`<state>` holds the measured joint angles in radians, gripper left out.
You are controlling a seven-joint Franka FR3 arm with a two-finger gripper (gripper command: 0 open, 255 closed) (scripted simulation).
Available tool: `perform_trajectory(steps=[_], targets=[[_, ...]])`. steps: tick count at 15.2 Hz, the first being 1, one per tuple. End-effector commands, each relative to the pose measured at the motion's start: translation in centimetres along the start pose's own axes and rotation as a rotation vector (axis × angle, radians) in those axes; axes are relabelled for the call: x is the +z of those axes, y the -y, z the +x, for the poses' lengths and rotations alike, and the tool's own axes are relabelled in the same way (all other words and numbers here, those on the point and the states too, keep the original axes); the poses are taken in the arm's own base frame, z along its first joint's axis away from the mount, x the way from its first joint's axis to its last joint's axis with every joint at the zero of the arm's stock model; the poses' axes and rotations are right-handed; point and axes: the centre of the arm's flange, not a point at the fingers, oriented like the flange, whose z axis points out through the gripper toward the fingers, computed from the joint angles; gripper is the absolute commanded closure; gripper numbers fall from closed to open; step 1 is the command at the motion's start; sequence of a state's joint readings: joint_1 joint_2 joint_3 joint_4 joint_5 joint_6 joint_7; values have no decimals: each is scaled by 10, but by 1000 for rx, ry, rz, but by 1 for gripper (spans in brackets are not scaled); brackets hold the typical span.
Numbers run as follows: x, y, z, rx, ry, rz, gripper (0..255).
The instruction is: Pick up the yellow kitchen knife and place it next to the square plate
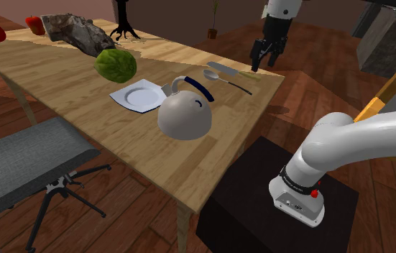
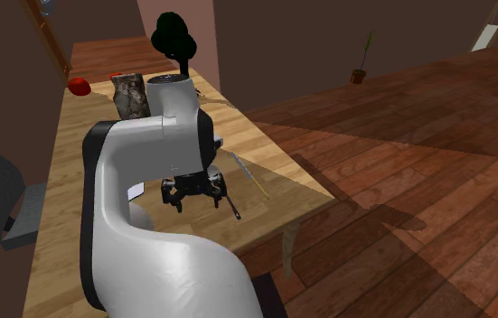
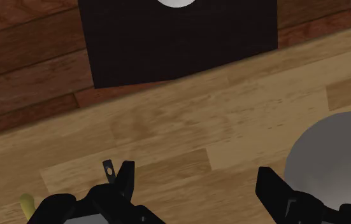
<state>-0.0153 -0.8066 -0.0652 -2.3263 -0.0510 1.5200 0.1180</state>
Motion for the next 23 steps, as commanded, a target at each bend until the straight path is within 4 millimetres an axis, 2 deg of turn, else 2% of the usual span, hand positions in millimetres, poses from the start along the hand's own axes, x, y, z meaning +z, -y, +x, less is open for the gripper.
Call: perform_trajectory(steps=[1,12,23], targets=[[0,0,0,0,0,0,0],[54,-77,106,-145,-9,-26,0],[105,-140,222,-291,-18,-51,0]])
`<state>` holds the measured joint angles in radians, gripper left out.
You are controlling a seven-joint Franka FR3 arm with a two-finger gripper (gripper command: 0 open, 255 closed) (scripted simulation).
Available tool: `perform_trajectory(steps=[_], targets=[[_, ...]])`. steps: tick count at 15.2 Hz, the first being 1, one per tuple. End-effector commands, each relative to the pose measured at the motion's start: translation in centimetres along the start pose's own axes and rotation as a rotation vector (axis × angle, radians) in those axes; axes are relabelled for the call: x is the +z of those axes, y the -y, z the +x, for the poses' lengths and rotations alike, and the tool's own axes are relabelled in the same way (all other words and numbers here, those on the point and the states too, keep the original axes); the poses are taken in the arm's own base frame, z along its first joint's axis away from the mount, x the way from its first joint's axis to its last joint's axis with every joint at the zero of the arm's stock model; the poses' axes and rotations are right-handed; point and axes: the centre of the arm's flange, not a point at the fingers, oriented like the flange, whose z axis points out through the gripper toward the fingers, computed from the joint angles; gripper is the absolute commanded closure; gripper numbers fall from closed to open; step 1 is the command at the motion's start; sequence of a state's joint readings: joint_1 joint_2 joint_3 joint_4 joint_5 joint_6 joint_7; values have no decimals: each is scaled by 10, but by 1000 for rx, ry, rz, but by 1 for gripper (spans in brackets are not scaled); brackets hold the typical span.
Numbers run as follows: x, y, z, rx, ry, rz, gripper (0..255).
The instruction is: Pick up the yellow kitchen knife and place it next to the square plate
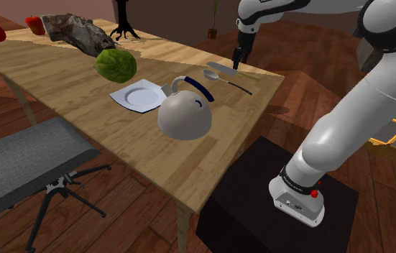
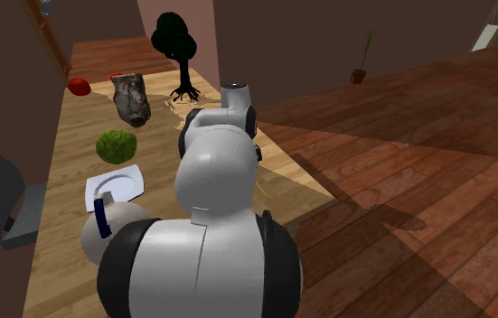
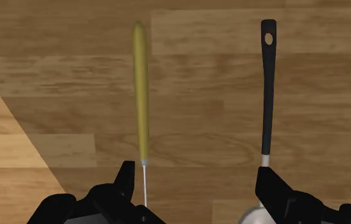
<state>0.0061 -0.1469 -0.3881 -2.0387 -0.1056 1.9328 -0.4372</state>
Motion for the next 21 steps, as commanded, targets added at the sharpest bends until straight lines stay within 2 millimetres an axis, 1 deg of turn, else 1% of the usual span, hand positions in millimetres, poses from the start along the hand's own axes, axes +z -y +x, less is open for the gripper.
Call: perform_trajectory(steps=[1,4,5,11,12,20,21], targets=[[10,-15,19,-29,-2,-6,0],[25,-37,48,-68,-4,-13,0],[27,-39,50,-72,-5,-13,0],[58,-39,51,-72,-5,-13,0],[67,-39,51,-72,-5,-13,0],[67,-39,51,-72,-5,-13,0],[66,-39,51,-72,-5,-13,255]])
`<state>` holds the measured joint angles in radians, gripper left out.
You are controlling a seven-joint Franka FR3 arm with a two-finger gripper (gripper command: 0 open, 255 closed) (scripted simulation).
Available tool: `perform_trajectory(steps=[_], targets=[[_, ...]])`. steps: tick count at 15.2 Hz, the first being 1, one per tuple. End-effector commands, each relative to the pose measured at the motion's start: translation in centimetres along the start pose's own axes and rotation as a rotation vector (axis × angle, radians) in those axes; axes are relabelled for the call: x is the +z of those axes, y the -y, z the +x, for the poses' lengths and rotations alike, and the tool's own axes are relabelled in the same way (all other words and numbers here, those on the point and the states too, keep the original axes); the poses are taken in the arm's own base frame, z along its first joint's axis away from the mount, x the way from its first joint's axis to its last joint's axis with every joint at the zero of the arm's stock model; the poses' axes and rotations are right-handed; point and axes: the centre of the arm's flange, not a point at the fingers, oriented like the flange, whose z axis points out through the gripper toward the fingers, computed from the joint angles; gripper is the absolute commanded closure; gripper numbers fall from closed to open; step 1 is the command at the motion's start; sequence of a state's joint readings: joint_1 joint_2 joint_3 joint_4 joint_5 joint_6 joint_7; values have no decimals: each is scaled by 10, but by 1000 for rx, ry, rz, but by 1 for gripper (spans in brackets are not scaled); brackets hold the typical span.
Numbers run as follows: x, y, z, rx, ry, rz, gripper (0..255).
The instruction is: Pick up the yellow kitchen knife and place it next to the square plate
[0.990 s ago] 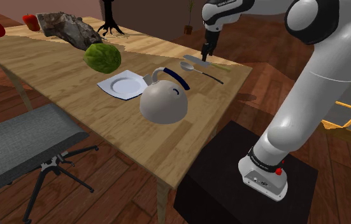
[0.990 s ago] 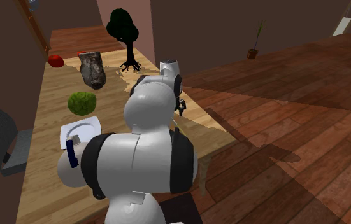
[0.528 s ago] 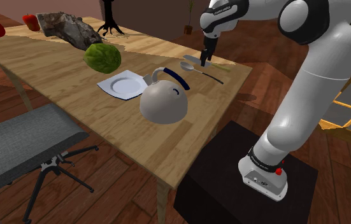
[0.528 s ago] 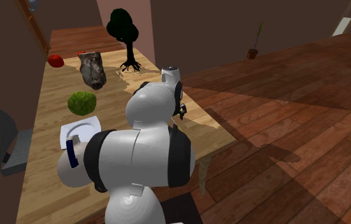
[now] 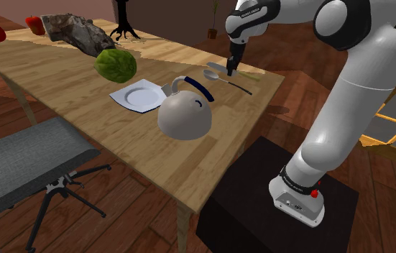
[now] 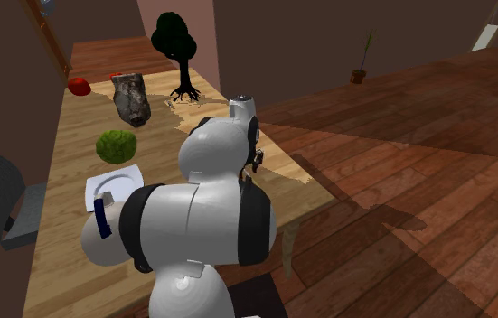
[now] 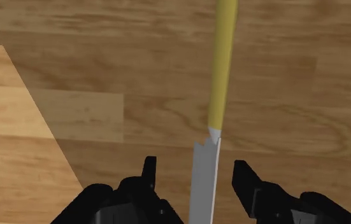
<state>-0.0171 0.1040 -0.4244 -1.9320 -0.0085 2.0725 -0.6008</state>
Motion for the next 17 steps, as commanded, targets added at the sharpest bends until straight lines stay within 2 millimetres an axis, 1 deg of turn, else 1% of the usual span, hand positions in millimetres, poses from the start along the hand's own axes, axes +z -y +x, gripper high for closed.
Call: perform_trajectory(steps=[1,9,17], targets=[[0,0,0,0,0,0,255],[0,0,0,0,0,0,255],[-42,-3,0,0,0,0,255]])
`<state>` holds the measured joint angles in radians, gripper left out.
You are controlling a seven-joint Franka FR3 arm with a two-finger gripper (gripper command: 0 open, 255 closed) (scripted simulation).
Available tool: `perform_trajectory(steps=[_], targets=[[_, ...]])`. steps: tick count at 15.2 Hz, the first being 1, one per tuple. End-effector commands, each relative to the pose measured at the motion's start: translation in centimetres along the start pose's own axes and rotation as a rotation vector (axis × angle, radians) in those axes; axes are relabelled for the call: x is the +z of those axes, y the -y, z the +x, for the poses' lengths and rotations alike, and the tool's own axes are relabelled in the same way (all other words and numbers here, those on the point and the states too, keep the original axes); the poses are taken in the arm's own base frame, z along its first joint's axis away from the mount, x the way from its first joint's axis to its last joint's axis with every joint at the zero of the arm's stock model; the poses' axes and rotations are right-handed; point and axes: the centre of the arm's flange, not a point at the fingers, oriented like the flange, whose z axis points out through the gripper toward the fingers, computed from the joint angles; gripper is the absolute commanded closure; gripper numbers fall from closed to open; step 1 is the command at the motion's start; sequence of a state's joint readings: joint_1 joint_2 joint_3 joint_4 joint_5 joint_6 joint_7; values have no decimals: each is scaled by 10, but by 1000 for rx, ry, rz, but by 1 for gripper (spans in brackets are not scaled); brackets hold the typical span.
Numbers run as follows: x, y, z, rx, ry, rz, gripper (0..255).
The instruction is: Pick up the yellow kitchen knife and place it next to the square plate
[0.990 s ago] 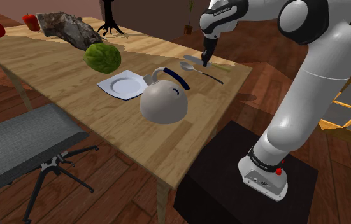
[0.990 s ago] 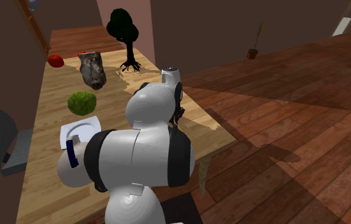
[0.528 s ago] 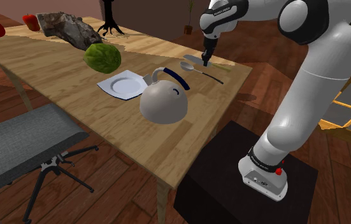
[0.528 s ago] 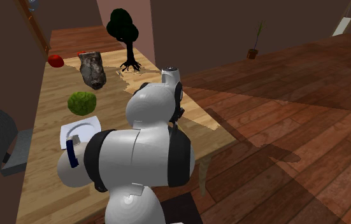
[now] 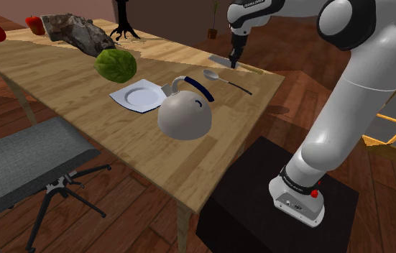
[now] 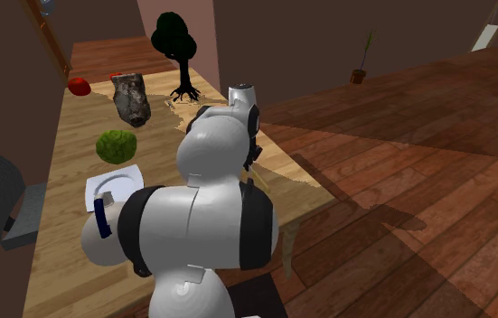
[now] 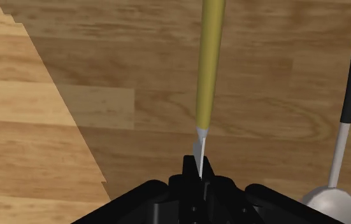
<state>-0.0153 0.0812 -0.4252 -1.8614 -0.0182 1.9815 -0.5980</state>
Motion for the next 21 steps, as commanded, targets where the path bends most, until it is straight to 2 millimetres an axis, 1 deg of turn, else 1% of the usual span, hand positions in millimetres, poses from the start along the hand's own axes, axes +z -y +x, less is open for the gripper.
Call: perform_trajectory(steps=[1,14,21], targets=[[-10,0,0,0,0,0,255],[-78,-5,0,0,0,0,255],[-83,62,64,0,0,0,255]])
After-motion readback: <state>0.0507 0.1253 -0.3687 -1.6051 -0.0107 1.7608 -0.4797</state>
